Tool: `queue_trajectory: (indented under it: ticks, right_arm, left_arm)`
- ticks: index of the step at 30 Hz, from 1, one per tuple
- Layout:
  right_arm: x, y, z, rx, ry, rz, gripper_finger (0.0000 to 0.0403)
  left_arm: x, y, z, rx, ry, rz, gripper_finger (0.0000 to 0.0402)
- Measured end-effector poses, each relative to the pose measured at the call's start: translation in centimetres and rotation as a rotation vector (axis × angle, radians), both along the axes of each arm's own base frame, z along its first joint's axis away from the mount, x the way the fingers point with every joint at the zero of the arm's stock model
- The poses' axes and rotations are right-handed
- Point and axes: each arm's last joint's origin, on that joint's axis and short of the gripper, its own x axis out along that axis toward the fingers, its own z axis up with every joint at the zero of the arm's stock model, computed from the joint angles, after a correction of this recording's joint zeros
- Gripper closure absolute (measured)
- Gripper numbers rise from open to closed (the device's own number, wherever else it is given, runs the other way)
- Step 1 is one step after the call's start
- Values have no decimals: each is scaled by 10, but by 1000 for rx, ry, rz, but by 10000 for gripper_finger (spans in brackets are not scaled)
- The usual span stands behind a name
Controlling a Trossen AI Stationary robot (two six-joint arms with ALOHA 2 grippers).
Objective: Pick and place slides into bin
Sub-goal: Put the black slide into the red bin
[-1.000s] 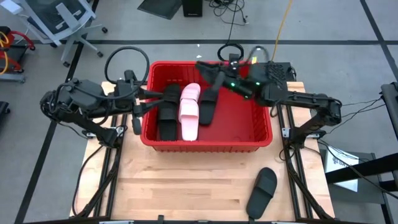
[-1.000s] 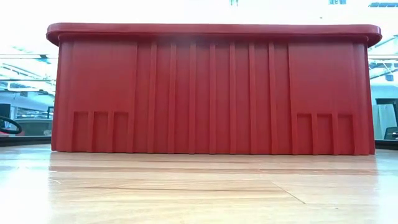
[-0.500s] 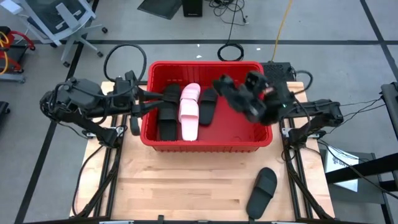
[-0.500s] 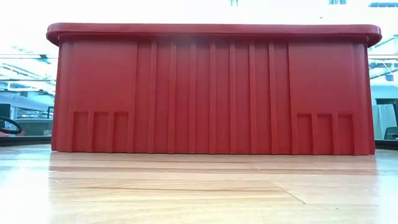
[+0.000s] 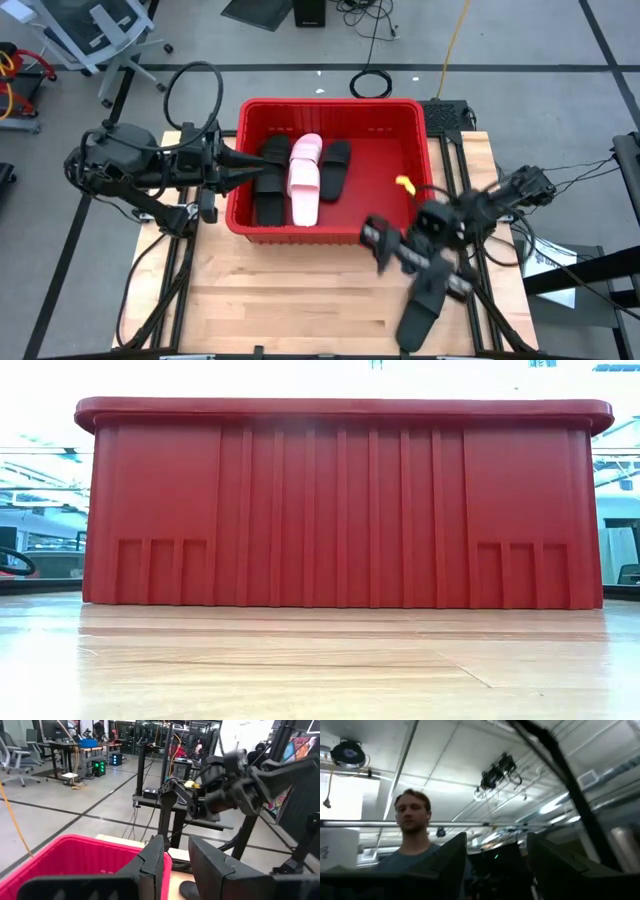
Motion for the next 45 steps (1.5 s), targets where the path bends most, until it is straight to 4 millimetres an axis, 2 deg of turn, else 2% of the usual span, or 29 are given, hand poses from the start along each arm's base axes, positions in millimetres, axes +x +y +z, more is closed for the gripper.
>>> queue_trajectory:
  ticks: [3, 6, 14, 20, 25, 28, 33, 39, 43, 45]
  right_arm:
    - [-5, 21, -6, -29, 88, 44, 206]
    - [-5, 37, -18, -55, 246, 15, 206]
    - [-8, 63, -51, -107, 682, 59, 206]
    - [-22, 76, -96, -237, 1195, 126, 206]
    - [-44, 75, -137, -422, 1676, 162, 207]
    - [-57, 72, -152, -504, 1870, 139, 207]
    - [-65, 73, -176, -638, 2062, 31, 207]
    - [-62, 84, -226, -802, 2283, -221, 207]
    - [-62, 85, -257, -877, 2485, -428, 207]
    - [-60, 85, -269, -911, 2514, -536, 207]
  left_arm:
    - [0, -1, 0, -10, 0, -6, 314]
    - [-1, -3, 0, -16, 0, -13, 314]
    - [-1, -5, -1, -39, 6, -24, 314]
    - [2, -6, -5, -40, 41, -23, 314]
    - [9, -9, -10, -41, 73, -20, 314]
    - [14, -11, -13, -36, 90, -29, 314]
    - [23, -14, -18, -21, 116, -28, 314]
    - [32, -17, -24, -5, 147, -29, 314]
    - [34, -18, -25, -2, 158, -32, 314]
    - [34, -18, -26, -2, 158, -33, 314]
